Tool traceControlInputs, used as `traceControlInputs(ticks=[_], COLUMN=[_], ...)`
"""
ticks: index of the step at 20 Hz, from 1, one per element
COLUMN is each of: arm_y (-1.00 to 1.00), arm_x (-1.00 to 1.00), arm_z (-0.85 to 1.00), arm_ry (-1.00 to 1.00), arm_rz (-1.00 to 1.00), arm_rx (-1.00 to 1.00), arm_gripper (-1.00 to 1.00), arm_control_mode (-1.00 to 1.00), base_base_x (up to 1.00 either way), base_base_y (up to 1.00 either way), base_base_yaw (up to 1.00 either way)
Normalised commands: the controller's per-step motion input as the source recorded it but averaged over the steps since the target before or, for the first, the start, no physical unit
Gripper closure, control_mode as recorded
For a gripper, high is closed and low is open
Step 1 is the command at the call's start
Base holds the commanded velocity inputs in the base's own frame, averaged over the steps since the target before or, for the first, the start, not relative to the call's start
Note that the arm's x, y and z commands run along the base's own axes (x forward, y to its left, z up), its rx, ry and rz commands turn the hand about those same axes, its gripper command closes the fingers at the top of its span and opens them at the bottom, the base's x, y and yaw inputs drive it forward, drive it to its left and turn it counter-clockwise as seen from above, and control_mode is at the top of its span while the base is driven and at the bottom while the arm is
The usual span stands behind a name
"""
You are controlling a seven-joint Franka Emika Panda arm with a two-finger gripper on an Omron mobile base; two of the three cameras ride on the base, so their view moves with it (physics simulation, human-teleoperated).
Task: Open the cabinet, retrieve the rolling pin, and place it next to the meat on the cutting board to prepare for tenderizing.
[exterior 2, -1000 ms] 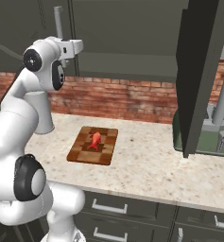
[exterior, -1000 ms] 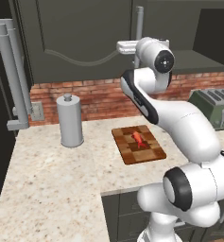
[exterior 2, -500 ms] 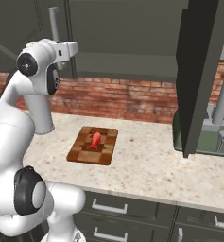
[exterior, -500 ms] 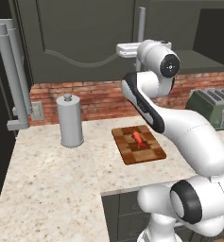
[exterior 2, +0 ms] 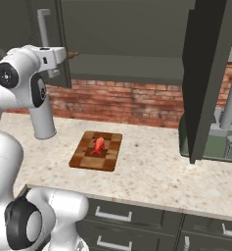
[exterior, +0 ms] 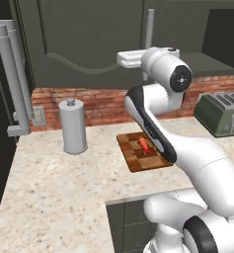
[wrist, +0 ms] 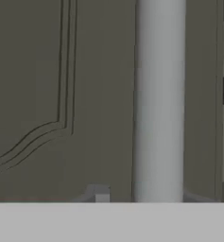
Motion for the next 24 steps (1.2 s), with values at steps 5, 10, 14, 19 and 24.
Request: traceControlInputs(ticks=[5,10,14,19,24], arm_y=[0.79,0.83,0.87,0.86,0.13], arm_x=[-0.82,-0.85,-0.78,-0.64,-0.23], arm_z=[-0.08,-0.13,-0.2,-0.29,-0.03], arm_ry=[0.0,0.0,0.0,0.0,-0.02], arm_rz=[0.01,0.01,0.0,0.0,0.0], arm_rx=[0.0,0.0,0.0,0.01,0.12], arm_gripper=[1.0,1.0,1.0,-1.0,-1.0], arm_control_mode=[-1.0,-1.0,-1.0,-1.0,-1.0], base_base_x=[0.0,0.0,0.0,0.0,0.0], base_base_y=[0.0,0.0,0.0,0.0,0.0], base_base_yaw=[0.0,0.0,0.0,0.0,0.0])
